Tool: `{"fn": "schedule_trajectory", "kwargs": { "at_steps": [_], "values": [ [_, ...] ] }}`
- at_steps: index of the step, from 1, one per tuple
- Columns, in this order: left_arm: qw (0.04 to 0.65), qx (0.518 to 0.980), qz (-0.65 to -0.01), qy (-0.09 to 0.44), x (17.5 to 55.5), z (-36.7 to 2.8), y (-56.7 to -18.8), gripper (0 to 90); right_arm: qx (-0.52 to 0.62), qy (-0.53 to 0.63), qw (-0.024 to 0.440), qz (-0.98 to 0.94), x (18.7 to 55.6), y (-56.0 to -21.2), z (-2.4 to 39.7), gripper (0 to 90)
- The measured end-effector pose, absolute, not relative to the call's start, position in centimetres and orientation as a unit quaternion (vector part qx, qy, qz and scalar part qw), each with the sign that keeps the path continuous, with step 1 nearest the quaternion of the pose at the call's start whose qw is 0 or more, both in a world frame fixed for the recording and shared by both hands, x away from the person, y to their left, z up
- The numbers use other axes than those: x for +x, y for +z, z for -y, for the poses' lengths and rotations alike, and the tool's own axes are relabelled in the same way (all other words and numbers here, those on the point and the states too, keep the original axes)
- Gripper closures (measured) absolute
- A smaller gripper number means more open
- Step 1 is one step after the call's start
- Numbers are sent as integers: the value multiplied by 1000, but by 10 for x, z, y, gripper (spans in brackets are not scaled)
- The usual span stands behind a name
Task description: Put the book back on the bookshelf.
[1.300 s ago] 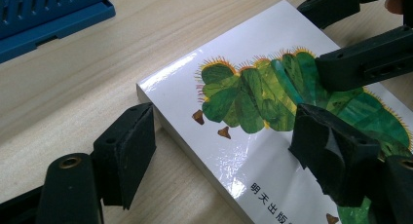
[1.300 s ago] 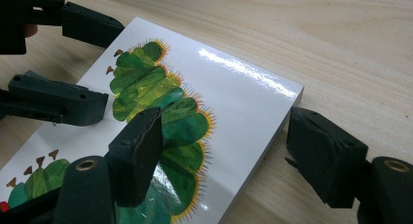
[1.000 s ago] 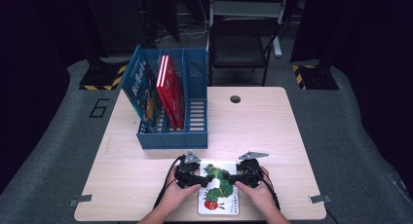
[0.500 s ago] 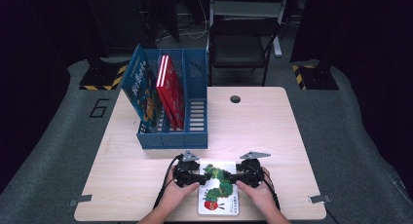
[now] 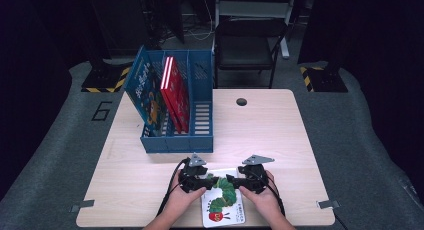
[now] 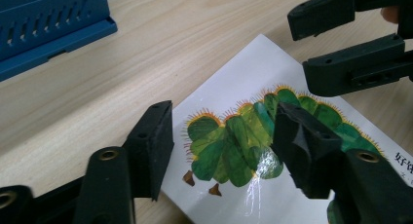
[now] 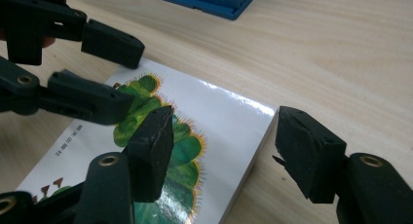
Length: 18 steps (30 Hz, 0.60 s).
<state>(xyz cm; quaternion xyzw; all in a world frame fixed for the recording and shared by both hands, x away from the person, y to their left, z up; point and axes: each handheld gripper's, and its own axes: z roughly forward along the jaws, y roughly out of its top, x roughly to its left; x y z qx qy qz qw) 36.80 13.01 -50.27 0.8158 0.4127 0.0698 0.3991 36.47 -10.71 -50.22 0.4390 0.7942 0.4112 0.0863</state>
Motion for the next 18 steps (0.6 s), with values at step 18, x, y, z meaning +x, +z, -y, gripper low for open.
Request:
{"fn": "schedule_trajectory", "kwargs": {
  "at_steps": [18],
  "values": [
    [378,812,-442,47,355,-146,-514,305,446,380,43,-809,370,-514,101,318]
  ]
}}
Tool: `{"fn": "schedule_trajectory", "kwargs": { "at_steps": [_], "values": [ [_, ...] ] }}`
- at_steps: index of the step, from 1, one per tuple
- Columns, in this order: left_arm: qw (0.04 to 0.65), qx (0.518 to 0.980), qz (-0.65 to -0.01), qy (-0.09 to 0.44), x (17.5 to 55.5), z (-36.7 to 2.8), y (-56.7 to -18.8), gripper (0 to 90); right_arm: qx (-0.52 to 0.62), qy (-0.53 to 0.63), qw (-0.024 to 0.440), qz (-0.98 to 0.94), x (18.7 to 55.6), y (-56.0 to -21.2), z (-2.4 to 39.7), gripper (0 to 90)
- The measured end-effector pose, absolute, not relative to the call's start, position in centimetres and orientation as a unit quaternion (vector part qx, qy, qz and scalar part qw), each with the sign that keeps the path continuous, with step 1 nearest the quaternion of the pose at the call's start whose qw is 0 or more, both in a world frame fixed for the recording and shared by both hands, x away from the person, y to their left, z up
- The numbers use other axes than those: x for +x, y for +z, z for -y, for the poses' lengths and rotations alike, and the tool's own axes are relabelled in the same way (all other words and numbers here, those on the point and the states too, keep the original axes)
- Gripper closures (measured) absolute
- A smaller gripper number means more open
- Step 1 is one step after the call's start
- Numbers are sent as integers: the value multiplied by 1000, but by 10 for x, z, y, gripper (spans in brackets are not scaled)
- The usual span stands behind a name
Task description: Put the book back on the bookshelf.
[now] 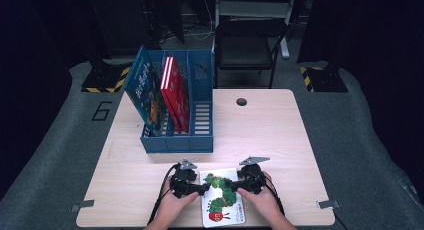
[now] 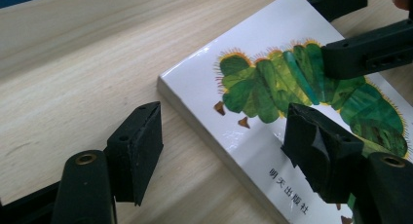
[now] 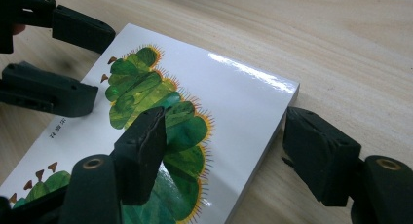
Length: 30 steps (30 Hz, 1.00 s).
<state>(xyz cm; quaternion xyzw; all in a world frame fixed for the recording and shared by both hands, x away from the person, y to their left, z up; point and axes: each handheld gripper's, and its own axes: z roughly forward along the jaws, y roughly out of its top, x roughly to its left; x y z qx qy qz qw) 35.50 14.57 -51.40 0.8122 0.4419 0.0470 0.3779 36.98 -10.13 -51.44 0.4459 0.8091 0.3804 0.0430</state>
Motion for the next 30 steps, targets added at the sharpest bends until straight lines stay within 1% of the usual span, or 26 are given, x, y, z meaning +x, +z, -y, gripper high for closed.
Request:
{"fn": "schedule_trajectory", "kwargs": {
  "at_steps": [2,3,5,6,7,8,11,23,25,30],
  "values": [
    [384,810,-441,51,355,-142,-515,305,447,381,40,-808,371,-514,102,318],
    [386,809,-441,52,355,-141,-516,288,447,381,43,-808,371,-515,101,314],
    [384,809,-441,58,355,-140,-516,282,445,380,45,-810,371,-515,101,306],
    [390,801,-452,56,356,-140,-516,291,448,381,44,-807,371,-515,101,304],
    [390,801,-452,56,356,-140,-516,331,455,384,41,-802,372,-514,102,303],
    [392,798,-455,49,358,-143,-516,348,457,386,36,-801,372,-514,103,303],
    [394,795,-459,44,360,-144,-515,373,464,392,25,-794,374,-514,106,310],
    [400,797,-452,30,367,-141,-515,370,467,394,37,-791,372,-513,109,316],
    [399,802,-443,34,370,-139,-516,371,471,392,37,-790,372,-513,111,323],
    [393,801,-449,44,370,-135,-516,371,473,387,35,-791,375,-514,115,347]
  ]
}}
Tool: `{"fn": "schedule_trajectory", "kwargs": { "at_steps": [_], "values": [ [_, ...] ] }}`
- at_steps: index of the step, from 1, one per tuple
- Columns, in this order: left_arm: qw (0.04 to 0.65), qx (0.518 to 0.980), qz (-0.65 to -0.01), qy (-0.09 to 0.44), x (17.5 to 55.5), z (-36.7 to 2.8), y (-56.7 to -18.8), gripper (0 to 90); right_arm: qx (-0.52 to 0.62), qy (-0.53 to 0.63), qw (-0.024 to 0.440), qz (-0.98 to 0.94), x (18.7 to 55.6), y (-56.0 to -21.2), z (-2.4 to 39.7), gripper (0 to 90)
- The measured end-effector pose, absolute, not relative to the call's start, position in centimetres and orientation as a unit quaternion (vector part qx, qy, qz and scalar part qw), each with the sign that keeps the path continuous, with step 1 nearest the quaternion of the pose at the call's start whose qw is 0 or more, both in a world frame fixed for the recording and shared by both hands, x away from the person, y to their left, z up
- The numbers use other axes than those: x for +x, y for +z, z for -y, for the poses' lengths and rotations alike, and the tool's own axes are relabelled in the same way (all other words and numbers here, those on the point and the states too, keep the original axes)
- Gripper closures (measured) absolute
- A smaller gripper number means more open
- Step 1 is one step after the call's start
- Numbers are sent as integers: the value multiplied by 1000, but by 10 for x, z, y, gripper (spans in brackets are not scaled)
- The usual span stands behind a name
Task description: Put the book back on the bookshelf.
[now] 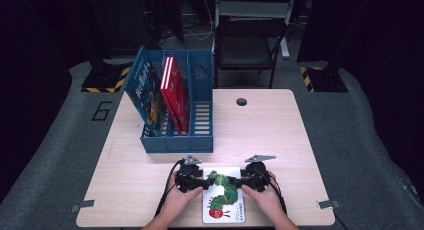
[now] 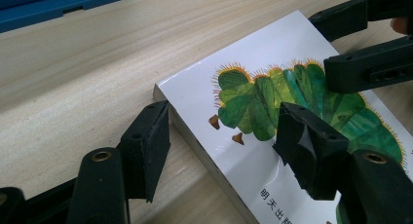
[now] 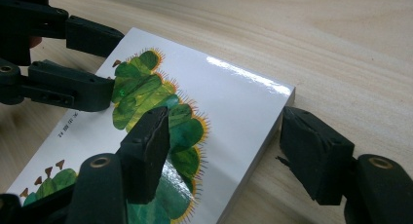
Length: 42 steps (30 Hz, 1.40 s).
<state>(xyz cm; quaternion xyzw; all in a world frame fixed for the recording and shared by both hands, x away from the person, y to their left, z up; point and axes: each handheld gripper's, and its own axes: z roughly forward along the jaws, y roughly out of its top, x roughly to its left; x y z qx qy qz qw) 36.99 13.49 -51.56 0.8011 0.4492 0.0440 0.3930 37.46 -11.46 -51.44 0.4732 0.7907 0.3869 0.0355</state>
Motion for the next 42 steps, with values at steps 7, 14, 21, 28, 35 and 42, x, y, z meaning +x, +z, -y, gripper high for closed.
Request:
{"fn": "schedule_trajectory", "kwargs": {
  "at_steps": [7,14,21,28,35,42],
  "values": [
    [392,799,-454,43,368,-135,-515,367,464,385,41,-797,374,-515,112,311],
    [400,793,-459,29,372,-139,-515,399,475,389,31,-789,376,-513,114,324],
    [406,792,-455,22,372,-140,-512,402,473,393,32,-787,375,-511,115,329],
    [427,786,-446,23,372,-146,-500,421,462,414,37,-783,372,-499,119,353],
    [446,780,-438,22,369,-151,-484,421,450,429,49,-781,368,-485,120,358],
    [461,776,-429,32,365,-155,-471,429,435,445,67,-780,364,-470,121,357]
  ]
}}
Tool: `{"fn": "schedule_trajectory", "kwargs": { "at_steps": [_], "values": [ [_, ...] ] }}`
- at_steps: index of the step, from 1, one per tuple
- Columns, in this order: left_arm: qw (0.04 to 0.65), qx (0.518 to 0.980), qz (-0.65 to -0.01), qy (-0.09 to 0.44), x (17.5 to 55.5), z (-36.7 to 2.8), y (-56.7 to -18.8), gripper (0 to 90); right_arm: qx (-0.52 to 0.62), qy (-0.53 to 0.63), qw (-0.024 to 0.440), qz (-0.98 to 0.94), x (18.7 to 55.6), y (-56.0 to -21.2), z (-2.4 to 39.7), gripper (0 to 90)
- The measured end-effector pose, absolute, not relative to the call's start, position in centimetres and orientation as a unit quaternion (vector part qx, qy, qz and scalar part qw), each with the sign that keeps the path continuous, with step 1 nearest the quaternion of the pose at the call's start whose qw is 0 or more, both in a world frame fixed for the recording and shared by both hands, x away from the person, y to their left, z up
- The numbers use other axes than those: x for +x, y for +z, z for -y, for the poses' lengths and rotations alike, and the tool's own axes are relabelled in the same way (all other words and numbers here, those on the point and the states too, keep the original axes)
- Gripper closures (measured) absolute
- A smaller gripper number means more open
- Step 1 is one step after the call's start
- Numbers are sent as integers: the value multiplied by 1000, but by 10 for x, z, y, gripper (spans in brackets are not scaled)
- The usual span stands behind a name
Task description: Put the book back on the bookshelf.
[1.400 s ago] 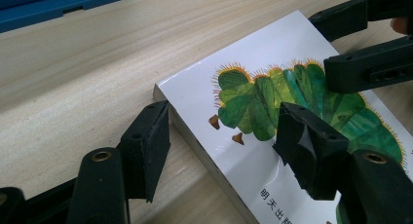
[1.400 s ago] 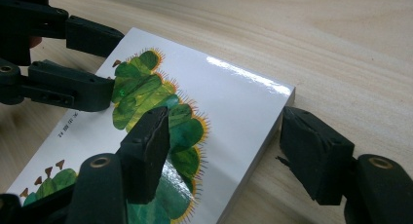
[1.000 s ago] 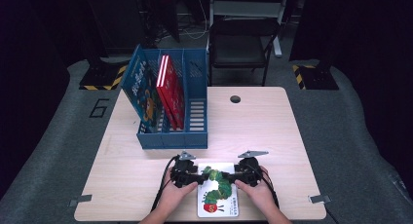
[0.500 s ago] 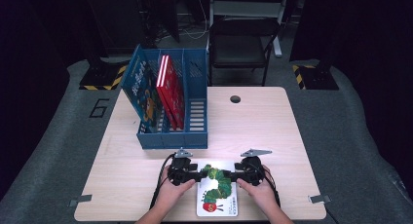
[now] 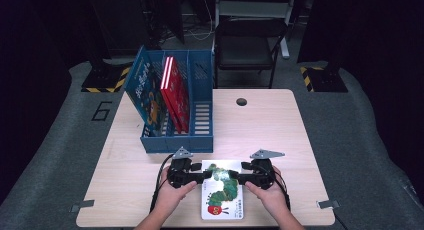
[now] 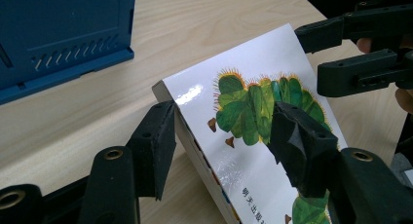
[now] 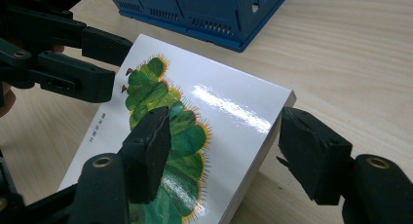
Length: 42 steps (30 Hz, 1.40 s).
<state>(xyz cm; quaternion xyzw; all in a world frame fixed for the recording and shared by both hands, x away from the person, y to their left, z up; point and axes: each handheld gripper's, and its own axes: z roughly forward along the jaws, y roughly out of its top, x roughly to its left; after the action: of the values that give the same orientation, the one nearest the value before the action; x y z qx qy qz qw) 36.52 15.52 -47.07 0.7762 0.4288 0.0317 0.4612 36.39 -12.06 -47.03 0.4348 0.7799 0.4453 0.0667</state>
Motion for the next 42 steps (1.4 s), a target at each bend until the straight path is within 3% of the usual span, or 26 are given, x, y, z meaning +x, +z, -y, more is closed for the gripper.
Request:
{"fn": "schedule_trajectory", "kwargs": {
  "at_steps": [42],
  "values": [
    [520,757,-388,80,344,-164,-414,505,376,509,147,-760,341,-412,121,373]
  ]
}}
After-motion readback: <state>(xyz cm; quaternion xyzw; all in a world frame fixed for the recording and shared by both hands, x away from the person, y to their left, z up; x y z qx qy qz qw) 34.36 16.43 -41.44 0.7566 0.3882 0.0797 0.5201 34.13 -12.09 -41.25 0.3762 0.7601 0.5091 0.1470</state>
